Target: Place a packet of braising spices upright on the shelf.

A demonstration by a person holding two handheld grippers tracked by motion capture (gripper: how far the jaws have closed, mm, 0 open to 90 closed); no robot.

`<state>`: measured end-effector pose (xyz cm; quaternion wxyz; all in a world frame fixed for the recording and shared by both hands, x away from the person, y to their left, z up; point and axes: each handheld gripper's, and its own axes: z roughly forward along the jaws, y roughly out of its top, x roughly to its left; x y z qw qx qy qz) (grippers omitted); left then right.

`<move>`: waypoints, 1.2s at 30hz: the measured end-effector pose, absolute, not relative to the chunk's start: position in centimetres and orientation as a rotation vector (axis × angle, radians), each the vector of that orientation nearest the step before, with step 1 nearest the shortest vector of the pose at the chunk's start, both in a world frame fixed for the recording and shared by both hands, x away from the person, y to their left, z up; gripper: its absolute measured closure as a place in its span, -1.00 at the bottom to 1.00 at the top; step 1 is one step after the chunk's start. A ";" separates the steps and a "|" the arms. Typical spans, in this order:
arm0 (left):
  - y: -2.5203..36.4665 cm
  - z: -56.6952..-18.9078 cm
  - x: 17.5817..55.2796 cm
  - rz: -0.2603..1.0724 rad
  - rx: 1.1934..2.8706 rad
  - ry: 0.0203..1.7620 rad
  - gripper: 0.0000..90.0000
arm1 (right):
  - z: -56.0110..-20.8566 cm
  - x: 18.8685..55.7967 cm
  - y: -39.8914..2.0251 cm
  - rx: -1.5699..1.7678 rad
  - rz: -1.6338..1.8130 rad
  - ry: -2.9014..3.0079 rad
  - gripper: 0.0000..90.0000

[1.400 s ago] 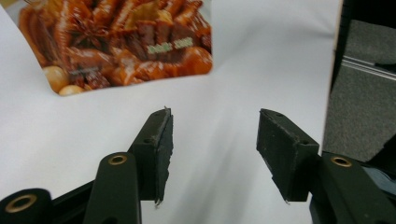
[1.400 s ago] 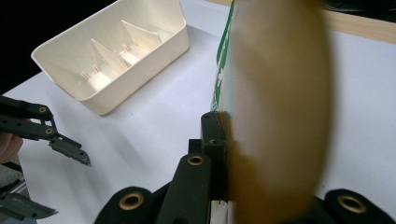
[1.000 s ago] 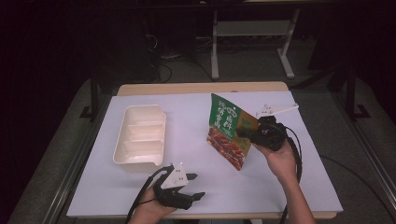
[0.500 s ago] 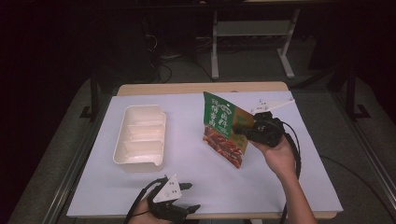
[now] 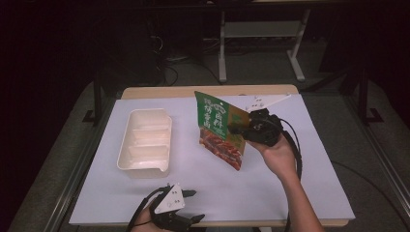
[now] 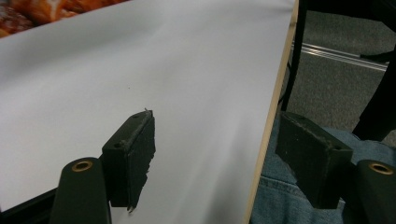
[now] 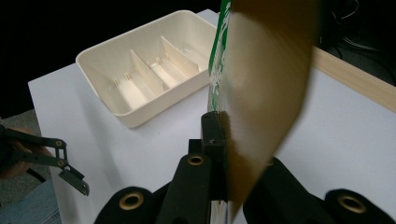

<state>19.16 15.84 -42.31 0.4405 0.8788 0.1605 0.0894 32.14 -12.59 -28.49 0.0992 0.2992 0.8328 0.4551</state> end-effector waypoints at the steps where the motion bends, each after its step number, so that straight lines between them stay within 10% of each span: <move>1: 15.9 -42.3 19.1 0.224 2.177 0.401 -0.37 | -28.3 32.2 -12.3 0.878 1.345 2.467 1.00; 36: 16.9 -42.8 19.2 0.214 2.152 0.396 -0.41 | -24.7 37.2 -1.4 0.556 1.469 2.519 1.00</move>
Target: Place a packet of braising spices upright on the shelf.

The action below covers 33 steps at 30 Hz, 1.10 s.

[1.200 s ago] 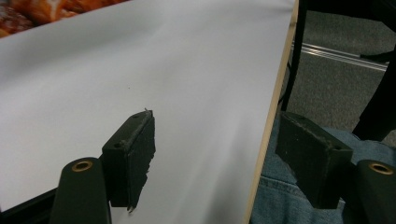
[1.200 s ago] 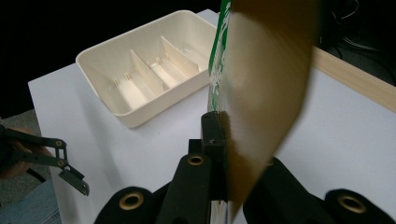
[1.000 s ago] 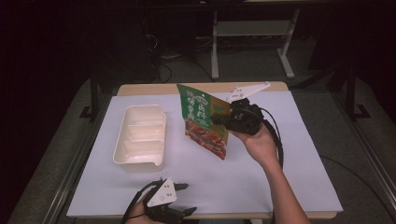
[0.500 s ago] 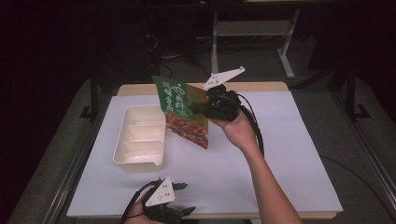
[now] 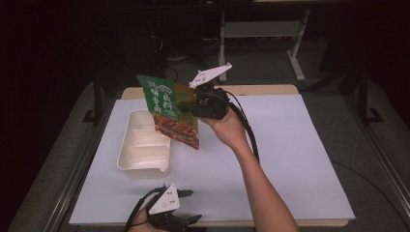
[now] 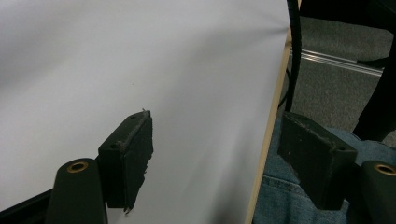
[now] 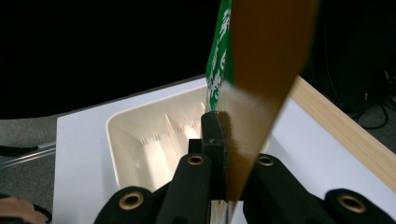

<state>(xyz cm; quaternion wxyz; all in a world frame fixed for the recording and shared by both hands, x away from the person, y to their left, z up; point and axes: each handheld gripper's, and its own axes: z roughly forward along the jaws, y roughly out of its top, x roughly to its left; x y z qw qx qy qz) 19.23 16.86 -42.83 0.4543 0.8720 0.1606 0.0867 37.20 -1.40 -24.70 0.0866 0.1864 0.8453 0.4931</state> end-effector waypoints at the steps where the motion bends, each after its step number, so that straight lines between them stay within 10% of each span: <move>1: 16.9 -42.8 19.3 0.211 2.151 0.397 -0.42 | -24.7 37.2 -1.0 0.550 1.472 2.521 1.00; 33: 17.2 -42.8 19.2 0.220 2.144 0.386 -0.43 | -27.8 40.7 7.2 0.426 1.543 2.587 1.00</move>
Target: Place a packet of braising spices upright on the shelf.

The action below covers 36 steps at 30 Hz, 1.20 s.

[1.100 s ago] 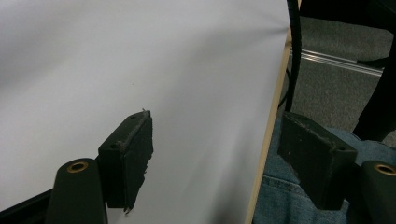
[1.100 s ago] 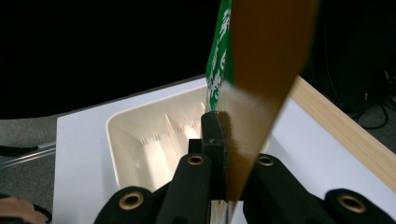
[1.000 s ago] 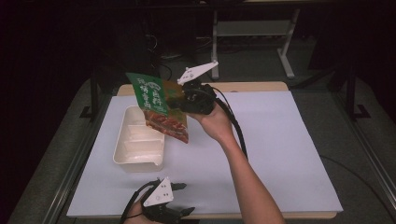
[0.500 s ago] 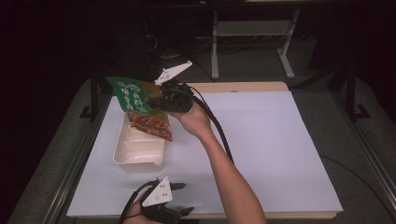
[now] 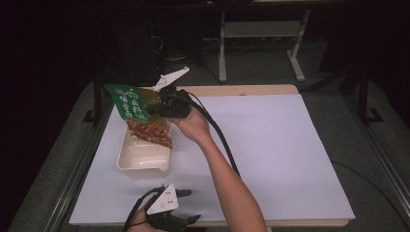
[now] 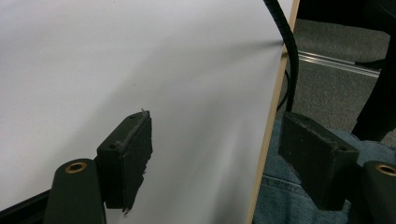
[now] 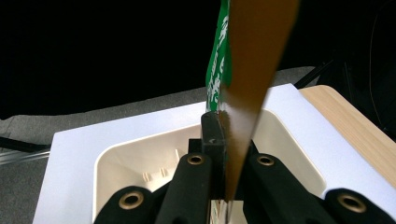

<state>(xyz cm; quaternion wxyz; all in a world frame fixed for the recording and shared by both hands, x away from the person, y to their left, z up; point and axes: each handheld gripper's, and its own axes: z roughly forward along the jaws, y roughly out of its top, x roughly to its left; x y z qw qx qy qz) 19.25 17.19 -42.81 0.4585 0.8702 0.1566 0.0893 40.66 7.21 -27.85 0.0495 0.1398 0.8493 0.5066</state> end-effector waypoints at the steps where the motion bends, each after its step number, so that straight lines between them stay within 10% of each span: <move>1: 17.2 -42.8 19.3 0.219 2.141 0.386 -0.43 | -27.9 40.7 7.3 0.422 1.533 2.588 1.00; 36: 17.2 -42.8 19.3 0.208 2.135 0.393 -0.43 | -30.5 42.6 8.9 0.510 1.638 2.569 1.00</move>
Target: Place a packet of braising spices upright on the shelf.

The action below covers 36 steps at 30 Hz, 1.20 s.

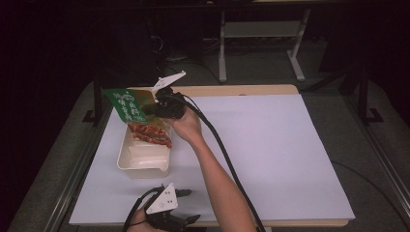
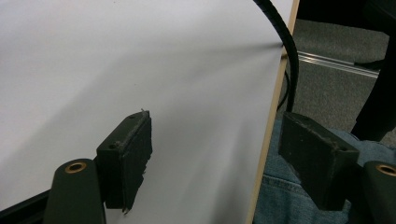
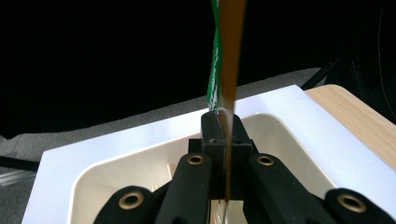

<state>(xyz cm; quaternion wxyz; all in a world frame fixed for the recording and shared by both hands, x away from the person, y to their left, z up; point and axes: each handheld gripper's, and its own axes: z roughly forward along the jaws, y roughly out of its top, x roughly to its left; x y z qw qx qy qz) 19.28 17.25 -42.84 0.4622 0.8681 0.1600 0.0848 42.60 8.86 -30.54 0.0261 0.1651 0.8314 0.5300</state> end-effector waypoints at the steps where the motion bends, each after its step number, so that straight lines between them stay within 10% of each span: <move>1: 17.3 -42.8 19.3 0.208 2.135 0.395 -0.43 | -30.6 42.6 8.9 0.520 1.651 2.571 1.00; 33: 17.2 -43.1 19.4 0.211 2.135 0.396 -0.43 | -34.2 43.1 8.2 0.685 1.706 2.501 0.98; 36: 17.3 -43.0 19.5 0.212 2.139 0.396 -0.44 | -34.1 43.2 7.8 0.729 1.670 2.489 0.70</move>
